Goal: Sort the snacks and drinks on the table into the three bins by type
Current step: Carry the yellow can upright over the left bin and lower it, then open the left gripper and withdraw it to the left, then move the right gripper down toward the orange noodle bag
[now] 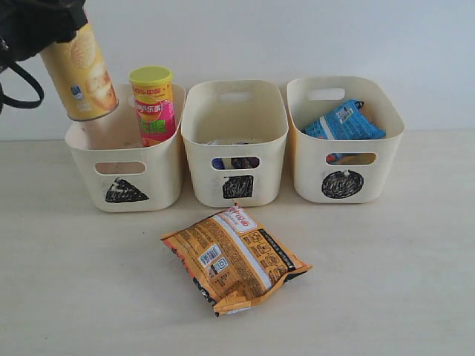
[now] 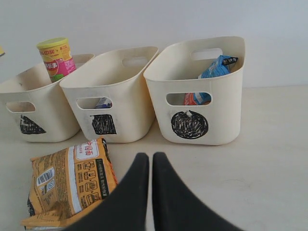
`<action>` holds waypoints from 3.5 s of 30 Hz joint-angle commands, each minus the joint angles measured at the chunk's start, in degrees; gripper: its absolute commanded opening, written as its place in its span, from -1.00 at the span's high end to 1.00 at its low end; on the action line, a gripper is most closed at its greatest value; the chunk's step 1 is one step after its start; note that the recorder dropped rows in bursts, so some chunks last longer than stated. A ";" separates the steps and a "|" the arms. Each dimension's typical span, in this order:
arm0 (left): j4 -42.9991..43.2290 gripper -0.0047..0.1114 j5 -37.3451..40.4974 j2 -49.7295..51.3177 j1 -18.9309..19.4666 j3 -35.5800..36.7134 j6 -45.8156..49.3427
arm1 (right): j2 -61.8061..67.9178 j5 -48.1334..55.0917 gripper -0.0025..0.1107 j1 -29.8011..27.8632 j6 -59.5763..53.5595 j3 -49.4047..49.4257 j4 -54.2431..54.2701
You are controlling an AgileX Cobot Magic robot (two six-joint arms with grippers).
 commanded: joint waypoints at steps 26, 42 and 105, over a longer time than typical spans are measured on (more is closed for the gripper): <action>1.74 0.31 -20.25 28.90 1.30 -6.83 2.01 | -0.12 -0.22 0.96 -0.20 0.31 0.28 -0.45; 1.50 -0.38 -7.34 22.67 1.30 -6.83 8.07 | -0.12 -0.11 0.96 -0.20 0.31 0.28 -0.45; -6.90 0.85 41.44 -85.71 9.83 51.23 2.94 | 44.75 9.72 0.96 -0.20 5.78 -37.54 -8.02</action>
